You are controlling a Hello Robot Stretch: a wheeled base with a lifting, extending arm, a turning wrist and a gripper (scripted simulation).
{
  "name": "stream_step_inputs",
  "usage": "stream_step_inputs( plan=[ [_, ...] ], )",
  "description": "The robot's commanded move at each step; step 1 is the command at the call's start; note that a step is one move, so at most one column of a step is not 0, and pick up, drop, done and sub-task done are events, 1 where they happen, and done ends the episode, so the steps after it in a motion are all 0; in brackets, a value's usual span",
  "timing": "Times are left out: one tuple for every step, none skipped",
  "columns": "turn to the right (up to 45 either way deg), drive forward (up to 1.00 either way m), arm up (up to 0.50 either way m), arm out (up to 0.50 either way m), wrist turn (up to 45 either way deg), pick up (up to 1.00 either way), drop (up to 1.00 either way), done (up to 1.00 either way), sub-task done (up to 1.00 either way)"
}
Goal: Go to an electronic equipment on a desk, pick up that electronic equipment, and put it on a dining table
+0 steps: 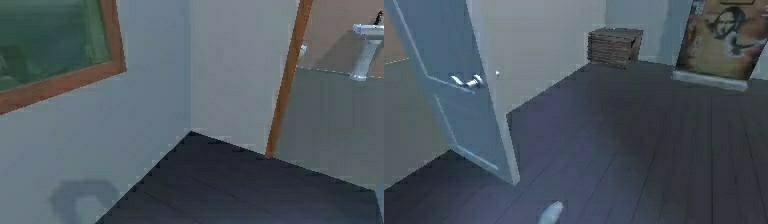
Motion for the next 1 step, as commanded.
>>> stream_step_inputs(
  plan=[
    [45.0,0.00,0.00,0.00,0.0,0.00,0.00,0.00,0.00]
  ],
)
